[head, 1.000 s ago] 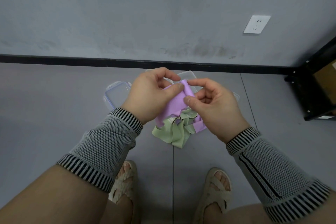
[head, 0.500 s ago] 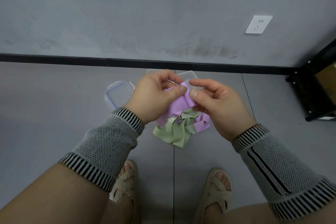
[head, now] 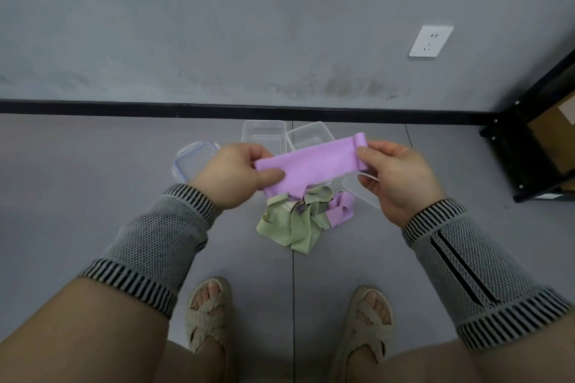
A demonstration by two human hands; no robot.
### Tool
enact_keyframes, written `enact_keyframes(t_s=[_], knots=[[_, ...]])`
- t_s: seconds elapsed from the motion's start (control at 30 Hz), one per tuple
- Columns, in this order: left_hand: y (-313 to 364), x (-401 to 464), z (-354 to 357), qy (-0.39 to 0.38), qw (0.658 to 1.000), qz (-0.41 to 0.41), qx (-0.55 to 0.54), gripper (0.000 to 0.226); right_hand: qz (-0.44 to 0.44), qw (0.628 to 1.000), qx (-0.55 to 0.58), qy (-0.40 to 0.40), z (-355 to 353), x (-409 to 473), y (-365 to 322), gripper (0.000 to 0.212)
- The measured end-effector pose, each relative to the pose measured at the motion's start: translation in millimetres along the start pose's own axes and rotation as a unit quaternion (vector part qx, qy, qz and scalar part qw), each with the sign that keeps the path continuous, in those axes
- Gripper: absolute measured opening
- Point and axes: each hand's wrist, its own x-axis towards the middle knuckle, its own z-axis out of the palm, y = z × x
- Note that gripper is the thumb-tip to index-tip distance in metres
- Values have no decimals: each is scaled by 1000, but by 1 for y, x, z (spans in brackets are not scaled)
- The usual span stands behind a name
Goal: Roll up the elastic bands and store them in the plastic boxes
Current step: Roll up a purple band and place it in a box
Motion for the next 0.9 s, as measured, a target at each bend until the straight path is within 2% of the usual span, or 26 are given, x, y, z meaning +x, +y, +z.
enact_keyframes(t_s=[0.1,0.17,0.3,0.43,0.53,0.63,0.7,0.77,0.83,0.9], knots=[[3,2,-2,25,980,-39,-194,16,15,1000,20,4,-1,0,0,6],[3,4,-3,28,963,-56,-263,13,14,1000,26,3,0,-1,-1,6],[1,7,-4,52,949,-76,-302,12,12,1000,27,9,-1,-2,-2,6],[3,7,-2,91,938,-75,-326,22,15,1000,23,-11,1,-2,-2,7],[6,6,0,143,945,-39,-292,23,25,998,53,-29,3,-3,-3,7],[8,5,4,195,961,16,-198,24,-3,995,87,40,6,-3,-3,13],[6,7,7,200,969,20,-142,23,-25,994,83,71,10,-4,-2,13],[-1,11,7,181,982,-6,-58,22,-33,995,71,56,13,-7,-2,13],[-13,15,7,140,988,-46,38,22,-36,998,59,12,14,-13,-3,13],[-18,14,10,122,986,-69,87,17,-45,998,33,-43,16,-21,-6,15]])
